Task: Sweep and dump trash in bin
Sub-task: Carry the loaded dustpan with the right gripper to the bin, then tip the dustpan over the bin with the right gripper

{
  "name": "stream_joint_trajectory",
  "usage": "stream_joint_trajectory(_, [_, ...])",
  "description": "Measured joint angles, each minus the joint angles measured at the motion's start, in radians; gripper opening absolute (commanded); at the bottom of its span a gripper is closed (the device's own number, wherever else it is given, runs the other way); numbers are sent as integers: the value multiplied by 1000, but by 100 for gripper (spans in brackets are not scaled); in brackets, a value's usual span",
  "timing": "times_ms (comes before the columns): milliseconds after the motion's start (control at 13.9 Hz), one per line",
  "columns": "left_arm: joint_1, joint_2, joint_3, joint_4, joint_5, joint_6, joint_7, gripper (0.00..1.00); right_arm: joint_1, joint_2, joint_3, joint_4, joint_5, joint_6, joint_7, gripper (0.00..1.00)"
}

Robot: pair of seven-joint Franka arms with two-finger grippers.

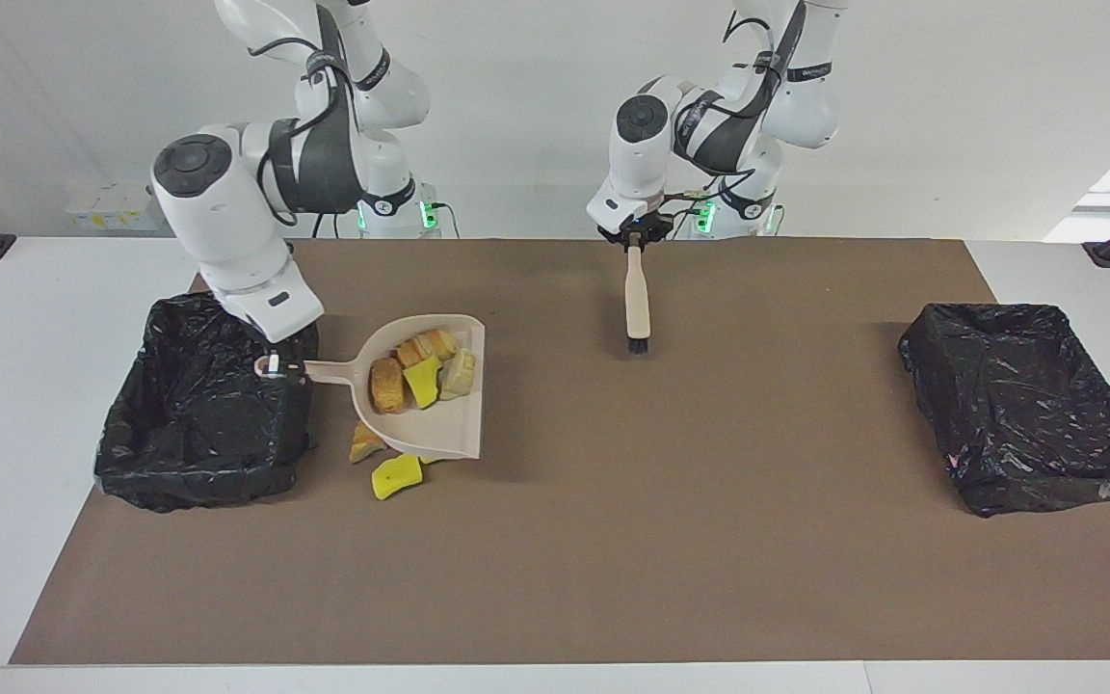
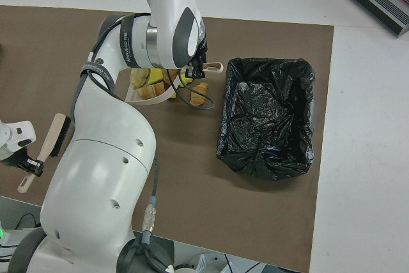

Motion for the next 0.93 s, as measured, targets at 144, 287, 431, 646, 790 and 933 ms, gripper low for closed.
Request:
stream_joint_trajectory(144, [-37, -13, 0, -23, -26, 8, -39, 0, -79, -8, -2, 0, -4, -5, -104, 0])
stream_joint_trajectory(287, [-46, -13, 0, -46, -33, 30, -53, 0, -167, -10, -4, 0, -14, -5, -209, 0])
stream_joint_trajectory(431, [-46, -13, 3, -60, -40, 50, -54, 0, -243, -10, -5, 0, -75, -2, -261, 0])
stream_joint_trajectory(646, [-46, -12, 4, -62, -59, 58, -53, 0, -318, -15, -5, 1, -192, 26, -265, 0])
stream_joint_trajectory(790, [-46, -6, 3, -65, -81, 69, -53, 0, -351, -16, -5, -1, -271, 72, -265, 0])
stream_joint_trajectory(933, [-46, 2, 3, -68, -85, 83, -49, 0, -366, -17, -6, -5, -357, 80, -257, 0])
